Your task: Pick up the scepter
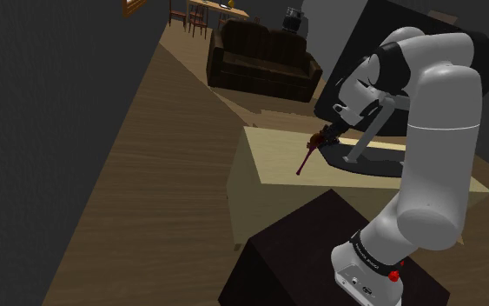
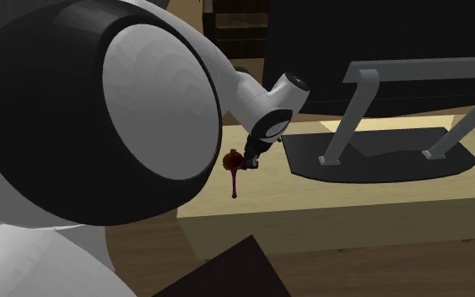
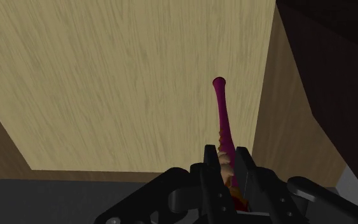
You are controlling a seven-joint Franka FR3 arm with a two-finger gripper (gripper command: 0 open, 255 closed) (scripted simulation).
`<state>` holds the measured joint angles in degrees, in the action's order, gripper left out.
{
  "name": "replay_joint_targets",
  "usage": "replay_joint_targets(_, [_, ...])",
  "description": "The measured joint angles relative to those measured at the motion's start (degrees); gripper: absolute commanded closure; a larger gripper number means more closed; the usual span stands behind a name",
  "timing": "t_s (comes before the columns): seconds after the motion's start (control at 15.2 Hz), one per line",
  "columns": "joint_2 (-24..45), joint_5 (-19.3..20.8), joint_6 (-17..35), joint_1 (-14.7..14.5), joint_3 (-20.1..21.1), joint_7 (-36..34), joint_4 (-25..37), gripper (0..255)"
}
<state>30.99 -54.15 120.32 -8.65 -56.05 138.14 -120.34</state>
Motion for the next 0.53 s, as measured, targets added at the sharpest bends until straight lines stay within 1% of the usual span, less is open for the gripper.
replay_joint_targets(0.2, [-0.39, 0.35, -0.05, -0.38, -0.3, -0.31, -0.15, 255])
replay_joint_targets(0.4, [-1.74, 2.03, -0.92, -1.25, -1.66, -1.5, 0.11, 255])
replay_joint_targets(0.53, [-3.07, 3.4, -1.36, -2.38, -2.84, -2.65, 0.02, 255])
